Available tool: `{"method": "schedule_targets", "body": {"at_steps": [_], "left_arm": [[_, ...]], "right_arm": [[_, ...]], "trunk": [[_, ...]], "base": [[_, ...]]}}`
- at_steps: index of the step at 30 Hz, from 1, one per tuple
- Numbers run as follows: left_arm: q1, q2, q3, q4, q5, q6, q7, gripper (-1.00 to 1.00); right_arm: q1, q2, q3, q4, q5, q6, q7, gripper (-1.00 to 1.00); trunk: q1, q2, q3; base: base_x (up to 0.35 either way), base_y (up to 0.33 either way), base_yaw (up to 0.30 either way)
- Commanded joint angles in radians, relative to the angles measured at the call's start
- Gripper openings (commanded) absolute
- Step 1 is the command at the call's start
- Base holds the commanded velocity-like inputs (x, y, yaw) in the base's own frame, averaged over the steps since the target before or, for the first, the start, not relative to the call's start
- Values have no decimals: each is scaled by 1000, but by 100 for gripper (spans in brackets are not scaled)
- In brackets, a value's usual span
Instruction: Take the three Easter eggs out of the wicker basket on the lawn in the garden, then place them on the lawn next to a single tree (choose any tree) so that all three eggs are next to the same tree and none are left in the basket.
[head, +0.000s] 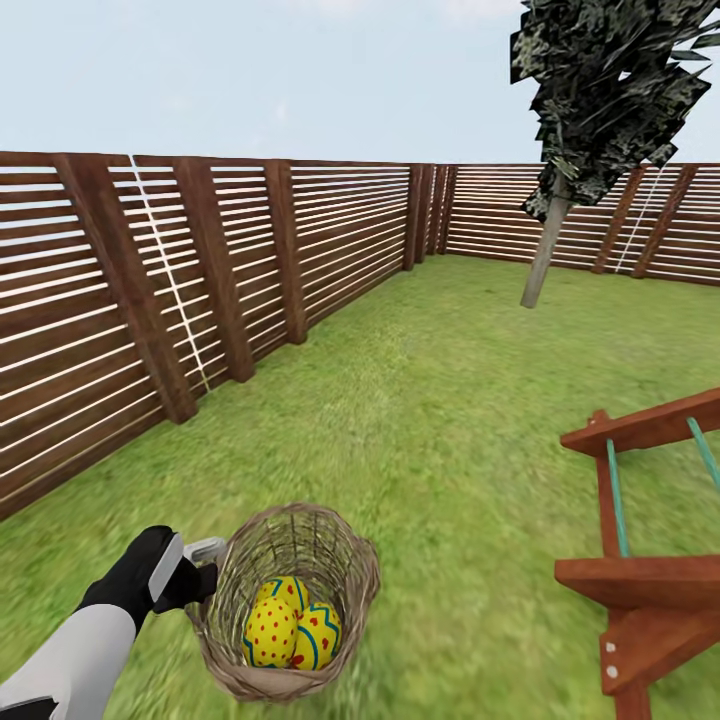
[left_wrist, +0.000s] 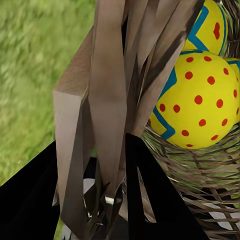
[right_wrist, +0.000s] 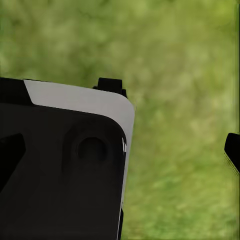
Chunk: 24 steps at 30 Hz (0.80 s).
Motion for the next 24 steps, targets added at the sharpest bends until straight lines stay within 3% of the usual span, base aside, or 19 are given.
{"method": "schedule_targets", "body": {"at_steps": [1,24], "left_arm": [[-1,0,3,-1,22,4,5,-100],[-1,0,3,0,22,4,5,-100]], "right_arm": [[-2,0,-2,4,9,-7,1,100],[-2,0,-2,4,9,-7,1,100]], "trunk": [[1,-1,-1],[1,-1,-1]], "base": [[323,0,0],[323,0,0]]}}
